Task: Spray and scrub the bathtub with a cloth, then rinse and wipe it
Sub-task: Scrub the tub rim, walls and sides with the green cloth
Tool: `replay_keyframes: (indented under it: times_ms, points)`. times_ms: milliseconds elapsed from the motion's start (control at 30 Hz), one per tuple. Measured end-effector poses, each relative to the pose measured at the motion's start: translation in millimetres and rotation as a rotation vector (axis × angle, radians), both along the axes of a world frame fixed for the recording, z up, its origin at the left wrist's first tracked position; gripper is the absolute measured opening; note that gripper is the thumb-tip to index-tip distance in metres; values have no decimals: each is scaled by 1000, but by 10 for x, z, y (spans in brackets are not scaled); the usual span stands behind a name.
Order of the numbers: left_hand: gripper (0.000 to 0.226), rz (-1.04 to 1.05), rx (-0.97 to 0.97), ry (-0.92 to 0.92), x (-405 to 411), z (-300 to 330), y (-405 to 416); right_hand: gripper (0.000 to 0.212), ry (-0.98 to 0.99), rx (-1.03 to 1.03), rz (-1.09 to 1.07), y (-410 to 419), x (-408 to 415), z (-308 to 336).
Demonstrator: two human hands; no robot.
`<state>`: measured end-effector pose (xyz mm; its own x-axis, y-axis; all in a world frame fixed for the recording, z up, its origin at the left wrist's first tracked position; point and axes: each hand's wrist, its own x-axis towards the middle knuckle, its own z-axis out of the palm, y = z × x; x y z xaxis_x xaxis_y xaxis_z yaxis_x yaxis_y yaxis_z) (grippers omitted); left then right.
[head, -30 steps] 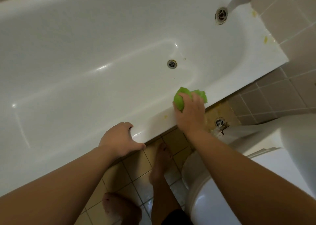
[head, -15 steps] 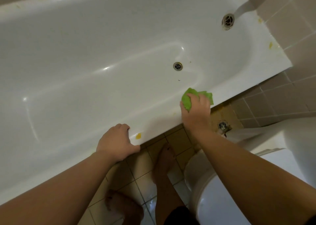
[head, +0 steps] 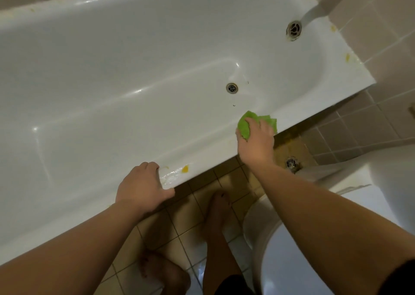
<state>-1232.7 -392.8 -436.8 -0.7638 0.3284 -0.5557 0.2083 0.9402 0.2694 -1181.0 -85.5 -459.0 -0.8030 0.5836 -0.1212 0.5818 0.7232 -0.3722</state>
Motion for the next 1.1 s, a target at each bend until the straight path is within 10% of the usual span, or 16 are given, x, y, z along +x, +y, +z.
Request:
replay_keyframes:
  times_ms: [233, 500, 767, 967, 1100]
  points:
    - [71, 31, 14, 27, 58, -10, -25, 57, -76, -114, 545, 2, 280, 62]
    - [73, -33, 3, 55, 41, -32, -34, 52, -40, 53, -157, -11, -154, -63]
    - [74, -33, -15, 28, -26, -7, 0, 56, 106, 18, 732, 125, 199, -102]
    - [74, 10, -6, 40, -6, -9, -19, 48, 76, 5, 124, 740, 20, -89]
    - [75, 45, 16, 18, -22, 2, 6, 51, 183, -232, 197, -201, -145, -38]
